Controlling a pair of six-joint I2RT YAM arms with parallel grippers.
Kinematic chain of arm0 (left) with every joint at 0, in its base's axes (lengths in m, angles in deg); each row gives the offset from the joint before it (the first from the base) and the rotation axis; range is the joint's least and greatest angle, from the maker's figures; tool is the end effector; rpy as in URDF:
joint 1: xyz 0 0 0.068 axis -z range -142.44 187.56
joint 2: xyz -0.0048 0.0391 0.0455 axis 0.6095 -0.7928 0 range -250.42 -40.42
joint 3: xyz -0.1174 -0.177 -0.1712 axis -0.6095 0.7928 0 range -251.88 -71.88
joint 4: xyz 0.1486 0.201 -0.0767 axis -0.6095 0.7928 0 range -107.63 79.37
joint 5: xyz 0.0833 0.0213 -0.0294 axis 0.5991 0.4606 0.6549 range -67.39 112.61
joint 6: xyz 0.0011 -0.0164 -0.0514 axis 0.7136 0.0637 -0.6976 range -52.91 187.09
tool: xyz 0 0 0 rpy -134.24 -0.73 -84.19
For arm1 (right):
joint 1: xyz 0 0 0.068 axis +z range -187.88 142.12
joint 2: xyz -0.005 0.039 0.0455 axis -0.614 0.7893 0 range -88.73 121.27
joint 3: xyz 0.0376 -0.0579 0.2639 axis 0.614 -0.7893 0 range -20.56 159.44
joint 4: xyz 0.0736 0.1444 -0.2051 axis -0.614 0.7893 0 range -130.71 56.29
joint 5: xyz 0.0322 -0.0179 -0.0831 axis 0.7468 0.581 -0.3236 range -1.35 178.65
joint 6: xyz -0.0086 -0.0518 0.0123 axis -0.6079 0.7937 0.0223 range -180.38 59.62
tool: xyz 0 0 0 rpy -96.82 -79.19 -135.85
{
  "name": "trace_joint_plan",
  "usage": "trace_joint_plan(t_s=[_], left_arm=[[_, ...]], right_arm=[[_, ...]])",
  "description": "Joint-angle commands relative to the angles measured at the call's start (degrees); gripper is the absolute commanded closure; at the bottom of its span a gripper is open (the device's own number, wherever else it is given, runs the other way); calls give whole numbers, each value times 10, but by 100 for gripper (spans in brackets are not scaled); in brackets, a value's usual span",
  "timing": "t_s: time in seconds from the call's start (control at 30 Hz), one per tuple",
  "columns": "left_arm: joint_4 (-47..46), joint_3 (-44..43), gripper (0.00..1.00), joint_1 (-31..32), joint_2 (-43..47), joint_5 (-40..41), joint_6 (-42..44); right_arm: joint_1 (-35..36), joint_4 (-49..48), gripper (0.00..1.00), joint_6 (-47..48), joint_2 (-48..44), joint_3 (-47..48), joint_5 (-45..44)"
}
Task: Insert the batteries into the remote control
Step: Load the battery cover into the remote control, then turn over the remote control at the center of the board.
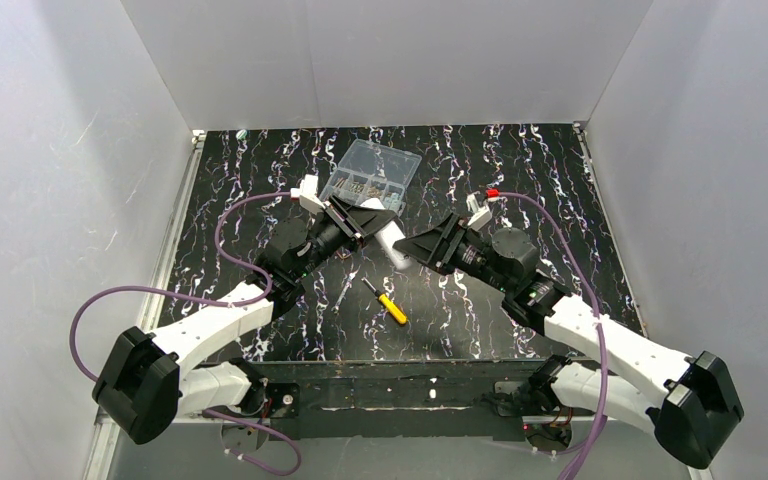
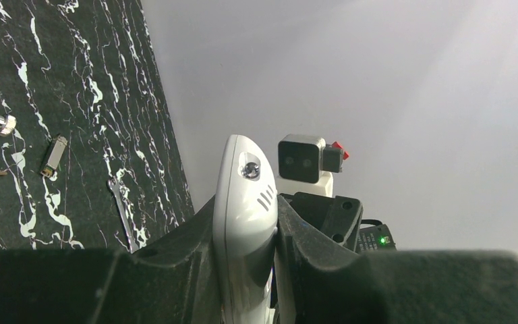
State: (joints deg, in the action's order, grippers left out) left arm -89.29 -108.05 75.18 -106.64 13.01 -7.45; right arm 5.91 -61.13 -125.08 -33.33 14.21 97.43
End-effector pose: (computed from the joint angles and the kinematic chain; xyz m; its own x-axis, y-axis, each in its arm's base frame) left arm 0.1843 -0.1495 0.3567 -0.5352 -0.7873 -0.3060 0.6937 -0.2030 -0.6911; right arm 0.1620 0.1628 0.3002 -0.7190 0.5484 -0.4269 -0.3370 0.2621 0.9043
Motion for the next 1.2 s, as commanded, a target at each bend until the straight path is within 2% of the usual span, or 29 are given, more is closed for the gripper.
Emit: trace_joint_plan(t_s=[0.0,0.5,0.97,1.17], left_arm=[[-53,-25,100,2,8,3,5],[-59,-26,100,2,5,5,4],[-59,-29,100,2,2,5,5],[-57,-27,100,2,2,6,5]], right_arm=[[-5,-64,30,-18,3,-3,15],[-10,-121,33,-46,26,-14,41],[-12,-135,47,-51,35,-12,55],[-14,-140,48,-52,41,-8,65]])
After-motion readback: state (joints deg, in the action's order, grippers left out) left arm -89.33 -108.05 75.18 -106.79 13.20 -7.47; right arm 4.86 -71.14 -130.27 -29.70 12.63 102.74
